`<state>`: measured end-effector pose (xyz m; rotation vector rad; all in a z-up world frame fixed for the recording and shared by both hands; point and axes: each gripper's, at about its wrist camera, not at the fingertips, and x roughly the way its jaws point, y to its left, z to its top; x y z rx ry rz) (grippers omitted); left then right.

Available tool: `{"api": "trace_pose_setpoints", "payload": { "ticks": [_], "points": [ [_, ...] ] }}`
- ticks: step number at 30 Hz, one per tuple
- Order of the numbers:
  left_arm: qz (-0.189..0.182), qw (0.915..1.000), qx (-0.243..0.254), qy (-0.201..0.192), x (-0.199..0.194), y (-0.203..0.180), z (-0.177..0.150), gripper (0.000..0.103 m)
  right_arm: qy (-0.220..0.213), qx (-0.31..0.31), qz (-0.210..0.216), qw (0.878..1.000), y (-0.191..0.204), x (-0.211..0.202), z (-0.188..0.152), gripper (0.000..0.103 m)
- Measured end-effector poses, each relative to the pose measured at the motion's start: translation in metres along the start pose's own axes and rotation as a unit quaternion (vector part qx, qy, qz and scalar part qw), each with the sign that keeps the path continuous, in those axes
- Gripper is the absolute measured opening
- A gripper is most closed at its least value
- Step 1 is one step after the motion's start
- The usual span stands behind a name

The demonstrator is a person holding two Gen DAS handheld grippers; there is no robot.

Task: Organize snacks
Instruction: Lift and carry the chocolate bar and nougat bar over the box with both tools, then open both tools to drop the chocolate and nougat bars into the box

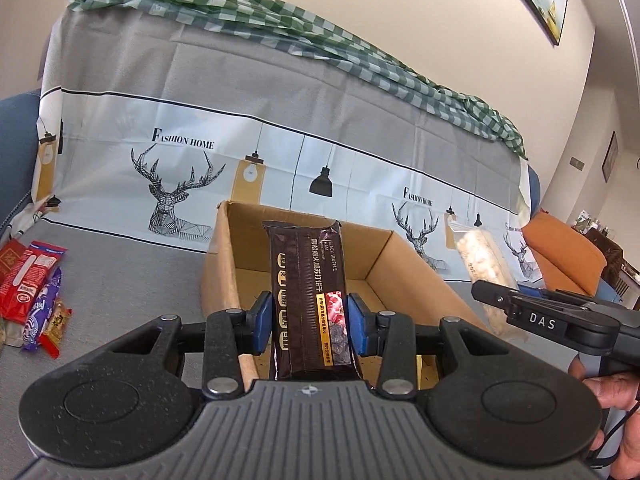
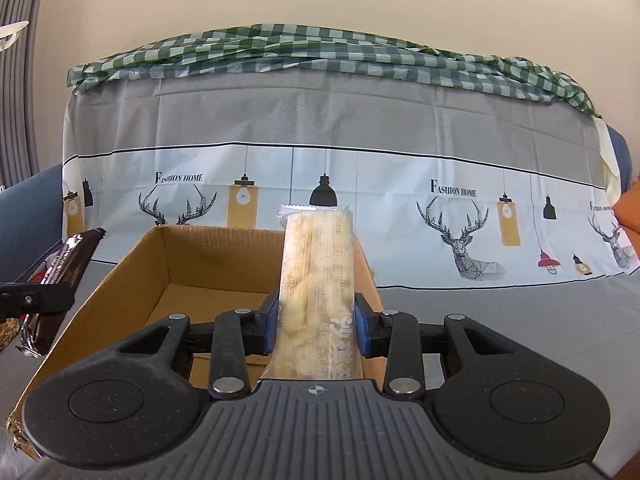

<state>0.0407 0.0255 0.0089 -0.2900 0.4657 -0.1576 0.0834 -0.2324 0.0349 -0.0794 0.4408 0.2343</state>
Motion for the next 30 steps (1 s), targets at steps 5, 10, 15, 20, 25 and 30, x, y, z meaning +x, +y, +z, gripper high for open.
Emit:
{"api": "trace_pose_setpoints", "payload": {
  "ticks": [5,10,15,20,25,30],
  "points": [
    [-0.002,1.0,0.001,0.003,0.001,-0.002,-0.002,0.043,0.0,-0.009,0.003,1.0,0.006,0.001,-0.001,0.038],
    [-0.004,1.0,0.006,0.005,0.002,-0.004,-0.004,0.043,-0.008,-0.012,0.005,1.0,0.008,-0.001,0.0,0.037],
    [-0.016,0.9998,0.0,0.011,0.003,-0.005,-0.003,0.043,-0.005,-0.017,0.006,1.0,0.01,-0.001,-0.001,0.036],
    [-0.031,0.9995,-0.002,0.009,0.002,-0.006,-0.002,0.048,0.005,-0.018,0.004,1.0,0.011,0.002,-0.002,0.041],
    [-0.026,0.9994,-0.02,0.014,0.003,-0.001,-0.002,0.049,0.005,-0.019,0.002,1.0,0.013,0.002,-0.002,0.048],
    [-0.01,0.9996,-0.025,0.013,-0.001,0.005,0.0,0.049,0.008,-0.015,0.004,1.0,0.018,0.003,0.0,0.049]
  ]
}}
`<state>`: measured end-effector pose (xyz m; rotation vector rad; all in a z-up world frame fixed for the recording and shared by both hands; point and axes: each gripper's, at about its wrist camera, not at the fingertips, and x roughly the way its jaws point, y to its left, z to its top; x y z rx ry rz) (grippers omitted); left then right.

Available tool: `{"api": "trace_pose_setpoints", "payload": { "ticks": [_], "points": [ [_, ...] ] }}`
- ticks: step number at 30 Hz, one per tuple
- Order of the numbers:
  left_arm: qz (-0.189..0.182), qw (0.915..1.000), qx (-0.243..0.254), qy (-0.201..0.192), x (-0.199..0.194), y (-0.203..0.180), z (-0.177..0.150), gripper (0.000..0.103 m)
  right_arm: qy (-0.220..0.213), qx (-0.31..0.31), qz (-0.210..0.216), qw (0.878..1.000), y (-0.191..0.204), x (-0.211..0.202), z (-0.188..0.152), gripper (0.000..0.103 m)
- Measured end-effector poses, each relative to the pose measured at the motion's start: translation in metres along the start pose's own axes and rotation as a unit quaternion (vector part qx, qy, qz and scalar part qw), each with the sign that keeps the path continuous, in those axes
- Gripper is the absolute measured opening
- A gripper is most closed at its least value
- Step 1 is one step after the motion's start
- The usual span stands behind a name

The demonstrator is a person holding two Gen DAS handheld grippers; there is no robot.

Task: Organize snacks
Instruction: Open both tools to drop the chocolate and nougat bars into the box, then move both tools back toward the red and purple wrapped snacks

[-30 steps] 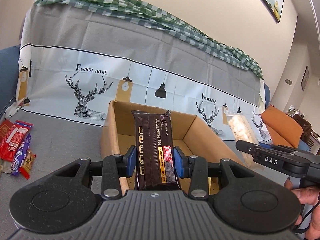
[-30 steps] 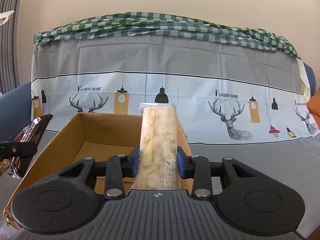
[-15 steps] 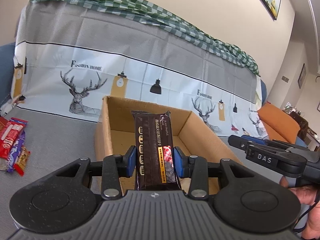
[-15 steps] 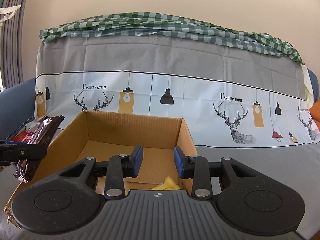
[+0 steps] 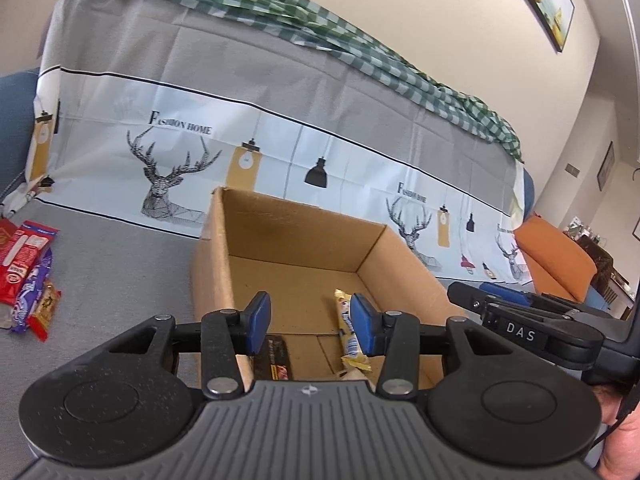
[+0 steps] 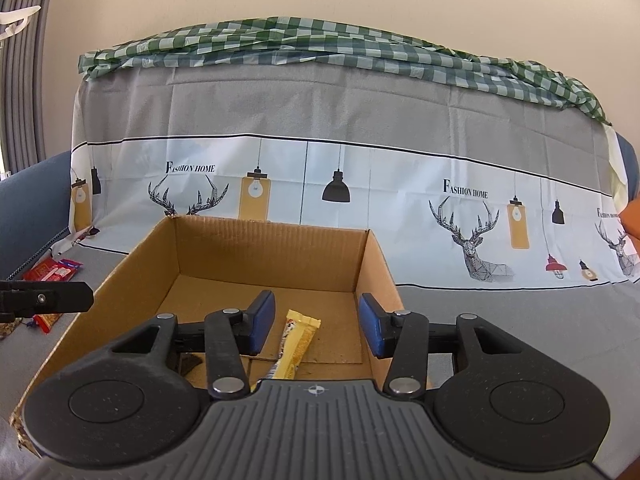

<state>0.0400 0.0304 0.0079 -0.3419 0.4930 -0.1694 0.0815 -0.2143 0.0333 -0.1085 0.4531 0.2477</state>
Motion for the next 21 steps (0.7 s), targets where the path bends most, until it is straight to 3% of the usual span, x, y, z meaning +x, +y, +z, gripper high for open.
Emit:
{"api": "trace_pose_setpoints", "payload": {
  "ticks": [8,11,15,21],
  "points": [
    [0.038,0.9991,-0.02,-0.003,-0.015,0.023,0.005,0.047,-0.002,0.015,0.017,1.0,0.025,0.001,0.007,0.049],
    [0.062,0.9978,-0.02,-0.004,-0.024,0.034,0.009,0.042,-0.005,0.032,0.035,0.999,0.039,0.002,0.011,0.048],
    [0.093,0.9955,-0.011,0.012,-0.029,0.056,0.02,0.04,-0.005,0.064,0.074,0.995,0.061,0.004,0.015,0.03],
    [0.118,0.9922,-0.01,0.038,-0.029,0.121,0.041,0.04,-0.006,0.076,0.135,0.988,0.107,0.006,0.016,0.028]
  ]
}}
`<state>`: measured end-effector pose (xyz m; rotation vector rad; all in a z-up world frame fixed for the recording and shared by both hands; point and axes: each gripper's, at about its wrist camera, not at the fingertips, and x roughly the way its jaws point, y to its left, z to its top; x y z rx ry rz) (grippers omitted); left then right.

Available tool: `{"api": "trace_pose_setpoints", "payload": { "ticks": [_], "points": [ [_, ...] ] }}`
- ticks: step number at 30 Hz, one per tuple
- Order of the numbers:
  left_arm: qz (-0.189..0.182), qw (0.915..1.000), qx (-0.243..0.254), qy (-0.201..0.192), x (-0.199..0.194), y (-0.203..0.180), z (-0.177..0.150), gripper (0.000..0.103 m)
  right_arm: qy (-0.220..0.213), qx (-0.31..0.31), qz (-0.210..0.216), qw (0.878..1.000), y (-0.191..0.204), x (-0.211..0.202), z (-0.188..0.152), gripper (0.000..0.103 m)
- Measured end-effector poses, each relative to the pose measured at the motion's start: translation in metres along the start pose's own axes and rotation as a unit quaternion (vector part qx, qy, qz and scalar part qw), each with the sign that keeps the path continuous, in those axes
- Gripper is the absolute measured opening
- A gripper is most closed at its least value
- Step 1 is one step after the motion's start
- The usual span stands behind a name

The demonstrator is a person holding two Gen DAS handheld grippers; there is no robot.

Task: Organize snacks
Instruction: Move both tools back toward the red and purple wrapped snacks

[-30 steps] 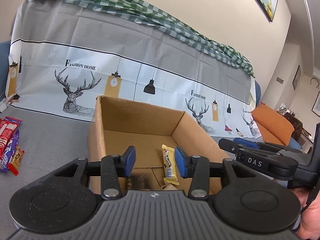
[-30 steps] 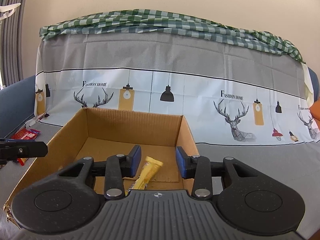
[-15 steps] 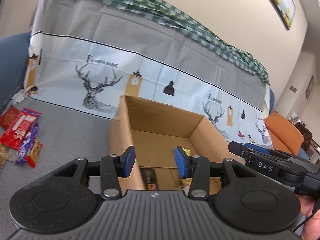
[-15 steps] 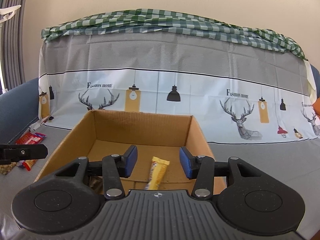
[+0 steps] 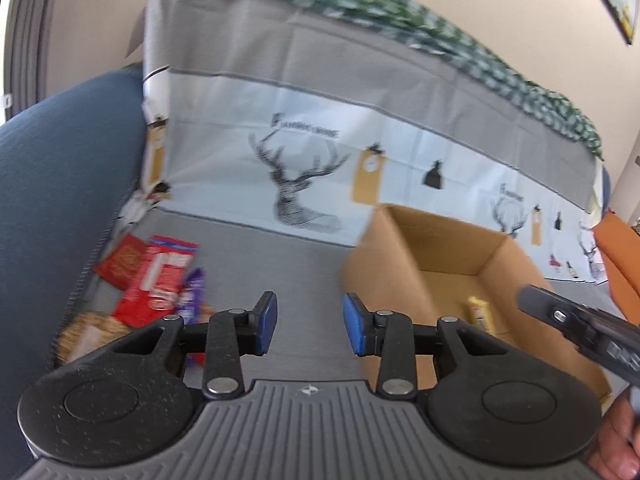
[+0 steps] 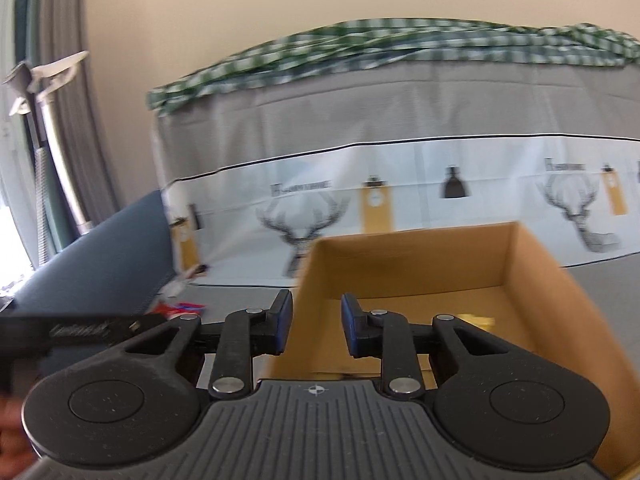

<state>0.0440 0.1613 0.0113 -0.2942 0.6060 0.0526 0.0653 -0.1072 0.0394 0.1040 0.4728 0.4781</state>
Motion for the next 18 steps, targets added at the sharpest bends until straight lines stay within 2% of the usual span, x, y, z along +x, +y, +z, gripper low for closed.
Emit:
{"api": "trace_pose_setpoints", "payload": {
  "ticks": [2,4,8,14,18],
  "points": [
    [0.011,0.9998,-0.013,0.007,0.003,0.025,-0.004,0.04,0.004,-0.005,0.022,1.0,0.016,0.004,-0.003,0.028],
    [0.032,0.9978,-0.048,0.032,0.007,0.05,-0.008,0.04,0.008,-0.012,0.042,0.999,0.032,0.007,-0.005,0.028],
    [0.037,0.9924,-0.116,0.016,-0.003,0.083,-0.004,0.04,0.023,-0.019,0.079,0.996,0.062,0.017,-0.01,0.028],
    [0.064,0.9892,-0.131,0.018,0.002,0.089,-0.002,0.04,0.067,0.014,0.111,0.991,0.095,0.058,-0.023,0.029],
    [0.085,0.9857,-0.145,0.015,0.008,0.095,-0.001,0.04,0.109,0.037,0.104,0.988,0.11,0.095,-0.038,0.029]
  ]
}}
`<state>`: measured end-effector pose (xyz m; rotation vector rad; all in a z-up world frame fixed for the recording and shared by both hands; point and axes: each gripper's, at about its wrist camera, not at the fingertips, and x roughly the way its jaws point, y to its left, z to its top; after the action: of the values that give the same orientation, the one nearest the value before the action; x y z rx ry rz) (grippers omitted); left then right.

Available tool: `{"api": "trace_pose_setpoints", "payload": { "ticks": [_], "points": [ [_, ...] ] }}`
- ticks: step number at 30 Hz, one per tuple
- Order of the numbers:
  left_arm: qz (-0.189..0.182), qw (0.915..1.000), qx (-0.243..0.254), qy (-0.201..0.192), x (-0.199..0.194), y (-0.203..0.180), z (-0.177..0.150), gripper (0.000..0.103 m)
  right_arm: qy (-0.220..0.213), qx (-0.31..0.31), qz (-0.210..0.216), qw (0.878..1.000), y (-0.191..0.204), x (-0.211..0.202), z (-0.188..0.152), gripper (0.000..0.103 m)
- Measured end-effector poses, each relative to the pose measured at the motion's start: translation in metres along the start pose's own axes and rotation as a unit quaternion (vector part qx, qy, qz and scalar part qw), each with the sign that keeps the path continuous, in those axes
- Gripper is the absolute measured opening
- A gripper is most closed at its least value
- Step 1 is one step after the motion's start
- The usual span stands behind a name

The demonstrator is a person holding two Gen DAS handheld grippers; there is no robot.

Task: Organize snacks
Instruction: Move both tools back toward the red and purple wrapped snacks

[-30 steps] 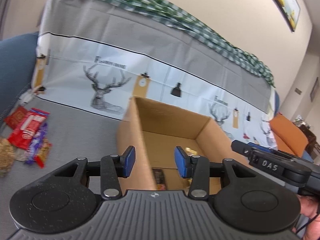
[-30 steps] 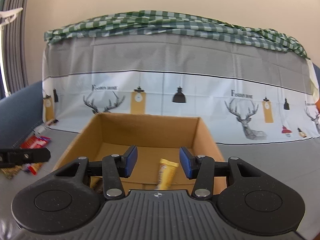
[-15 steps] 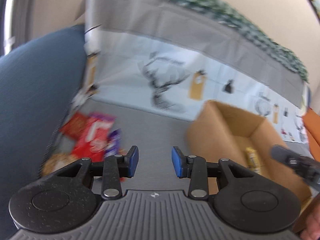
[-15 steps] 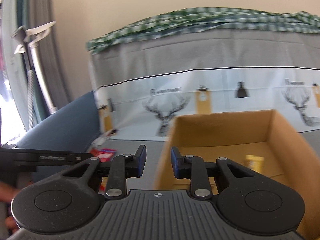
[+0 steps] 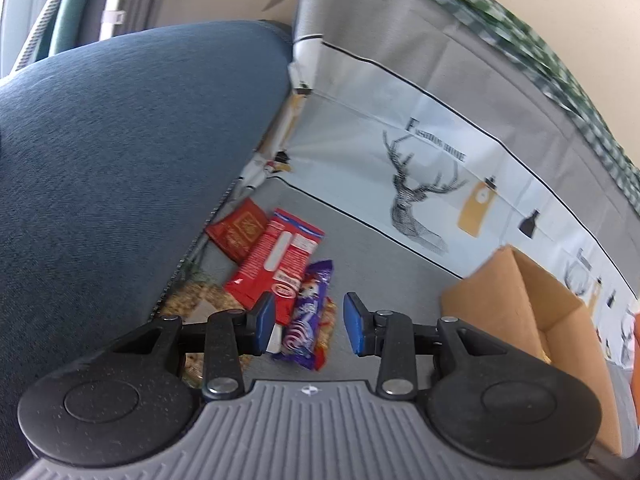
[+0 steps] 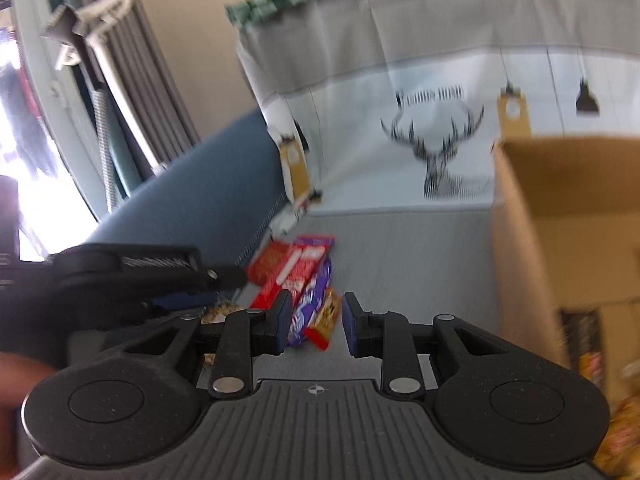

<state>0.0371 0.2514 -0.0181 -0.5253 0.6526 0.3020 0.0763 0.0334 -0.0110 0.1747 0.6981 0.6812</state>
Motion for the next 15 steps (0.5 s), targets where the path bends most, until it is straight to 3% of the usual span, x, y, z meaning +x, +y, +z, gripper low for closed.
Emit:
{"api": "trace_pose_setpoints", "payload": {
  "ticks": [8,15],
  "points": [
    [0.019,0.9998,0.0,0.001,0.01,0.004,0.002,0.034,0.046,0.043,-0.023,0.998,0.003,0.068,-0.008,0.032],
    [0.032,0.9992,-0.009,-0.022,0.008,0.006,0.005,0.034,0.063,0.042,-0.027,0.997,0.008,0.111,-0.009,0.055]
  ]
}}
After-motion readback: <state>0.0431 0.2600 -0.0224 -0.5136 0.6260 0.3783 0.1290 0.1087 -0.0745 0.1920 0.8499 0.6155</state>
